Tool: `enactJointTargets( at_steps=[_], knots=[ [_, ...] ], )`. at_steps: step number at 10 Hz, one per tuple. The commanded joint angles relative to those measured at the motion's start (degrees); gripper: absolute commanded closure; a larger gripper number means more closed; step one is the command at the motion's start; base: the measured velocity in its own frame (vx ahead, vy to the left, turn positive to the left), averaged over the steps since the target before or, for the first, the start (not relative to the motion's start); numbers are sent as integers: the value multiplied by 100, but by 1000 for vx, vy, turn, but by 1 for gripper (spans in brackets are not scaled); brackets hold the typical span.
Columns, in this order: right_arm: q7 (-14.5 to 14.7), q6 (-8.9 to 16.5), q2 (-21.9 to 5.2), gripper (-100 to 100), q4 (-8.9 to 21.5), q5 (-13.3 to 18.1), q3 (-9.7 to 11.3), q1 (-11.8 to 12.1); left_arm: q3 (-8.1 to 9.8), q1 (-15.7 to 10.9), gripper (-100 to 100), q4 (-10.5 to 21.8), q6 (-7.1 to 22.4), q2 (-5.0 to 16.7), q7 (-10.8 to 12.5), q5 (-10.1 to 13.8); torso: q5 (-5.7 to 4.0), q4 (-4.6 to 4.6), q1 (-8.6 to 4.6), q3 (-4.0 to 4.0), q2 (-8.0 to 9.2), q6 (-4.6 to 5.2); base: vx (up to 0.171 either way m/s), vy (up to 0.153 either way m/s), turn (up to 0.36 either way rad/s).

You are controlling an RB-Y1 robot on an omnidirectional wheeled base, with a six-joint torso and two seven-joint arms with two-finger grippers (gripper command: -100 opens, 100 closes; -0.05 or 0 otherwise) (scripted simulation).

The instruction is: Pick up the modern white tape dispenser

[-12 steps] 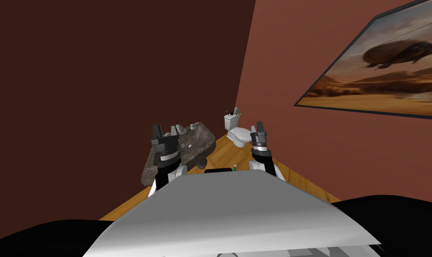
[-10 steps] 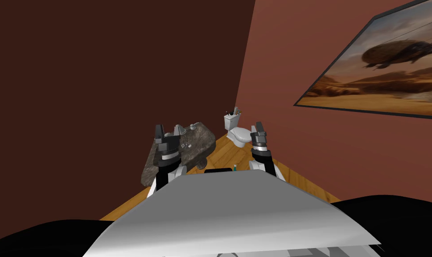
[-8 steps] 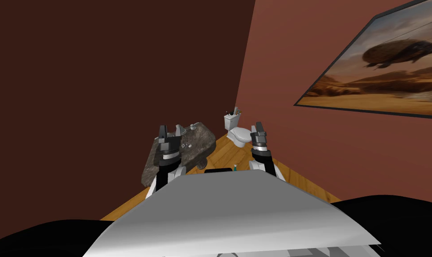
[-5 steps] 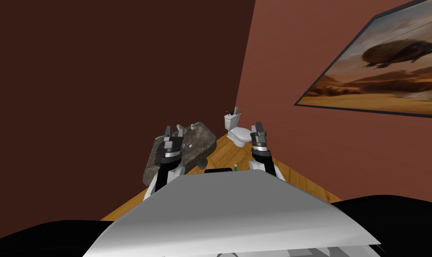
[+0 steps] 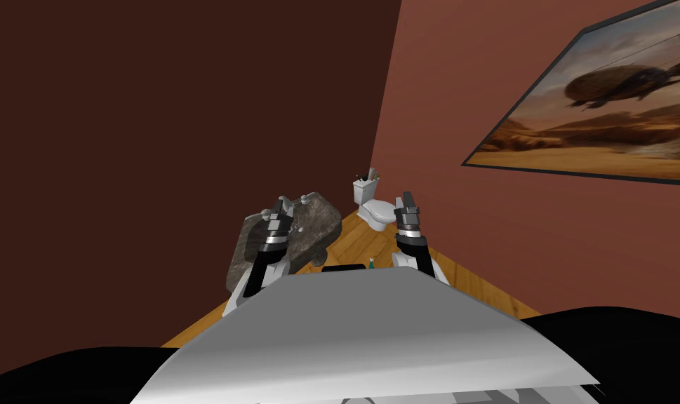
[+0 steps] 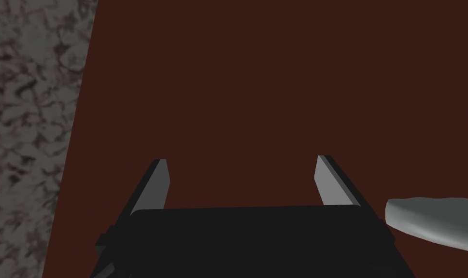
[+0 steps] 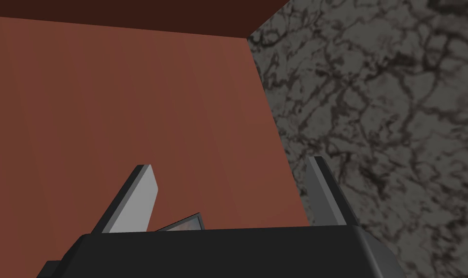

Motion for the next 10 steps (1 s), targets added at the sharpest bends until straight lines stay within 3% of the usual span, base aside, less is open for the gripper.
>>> enactJointTargets(
  at_steps=[1,2,4,7,10],
  knots=[
    [0,0,0,0,0,0,0,0,22,14,-100,142,286,241,24,72,0,0,0,0,0,0,3,39,-46],
    [0,0,0,0,0,0,0,0,22,14,-100,142,389,241,24,72,1,0,3,0,0,0,6,28,-16],
    [0,0,0,0,0,0,0,0,40,-58,-100,329,820,535,37,158,-1,0,-5,-1,-2,0,13,24,-48],
    [0,0,0,0,0,0,0,0,49,-96,-100,429,1163,686,45,202,-1,0,-5,-1,-2,0,7,21,-24],
    [0,0,0,0,0,0,0,0,69,-177,-100,635,1635,991,64,292,-1,0,-7,-1,-1,-1,8,19,-38]
  ],
)
